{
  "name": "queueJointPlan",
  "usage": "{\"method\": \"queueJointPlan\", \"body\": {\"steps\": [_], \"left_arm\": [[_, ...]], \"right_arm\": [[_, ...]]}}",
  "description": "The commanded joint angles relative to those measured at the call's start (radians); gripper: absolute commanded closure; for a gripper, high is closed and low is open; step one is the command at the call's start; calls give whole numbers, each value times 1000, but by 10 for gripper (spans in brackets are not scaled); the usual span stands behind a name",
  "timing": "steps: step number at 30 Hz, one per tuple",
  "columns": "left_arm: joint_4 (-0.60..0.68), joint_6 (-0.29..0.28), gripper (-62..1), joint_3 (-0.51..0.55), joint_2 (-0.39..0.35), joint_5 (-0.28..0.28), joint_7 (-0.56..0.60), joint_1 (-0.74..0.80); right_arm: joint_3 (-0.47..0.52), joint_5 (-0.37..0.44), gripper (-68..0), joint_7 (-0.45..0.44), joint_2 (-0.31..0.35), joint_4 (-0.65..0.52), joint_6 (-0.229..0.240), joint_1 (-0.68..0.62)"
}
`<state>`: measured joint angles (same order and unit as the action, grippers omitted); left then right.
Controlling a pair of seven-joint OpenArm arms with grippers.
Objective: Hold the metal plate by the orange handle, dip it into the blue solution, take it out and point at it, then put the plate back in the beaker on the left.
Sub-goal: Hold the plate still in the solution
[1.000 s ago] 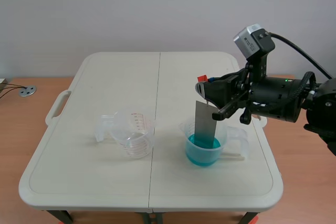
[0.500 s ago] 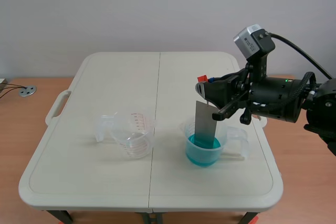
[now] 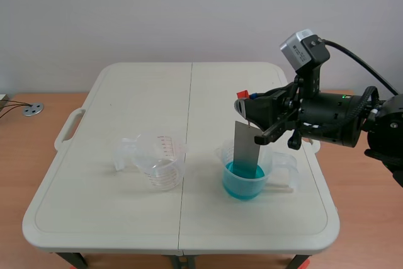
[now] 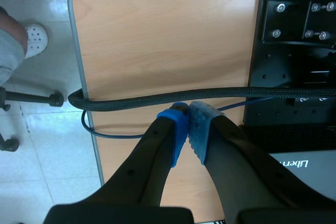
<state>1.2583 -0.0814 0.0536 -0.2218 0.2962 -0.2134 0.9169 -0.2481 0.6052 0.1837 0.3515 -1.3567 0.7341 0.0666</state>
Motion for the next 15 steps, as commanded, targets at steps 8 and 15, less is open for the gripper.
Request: {"method": "queueJointPlan", "body": {"steps": [8, 15], "left_arm": [[11, -4, -32, 1, -3, 0, -23, -9], [11, -4, -32, 1, -3, 0, -23, -9]], "right_arm": [[4, -3, -11, 5, 4, -12, 11, 9], [6, -3, -11, 23, 6, -54, 11, 8]]}}
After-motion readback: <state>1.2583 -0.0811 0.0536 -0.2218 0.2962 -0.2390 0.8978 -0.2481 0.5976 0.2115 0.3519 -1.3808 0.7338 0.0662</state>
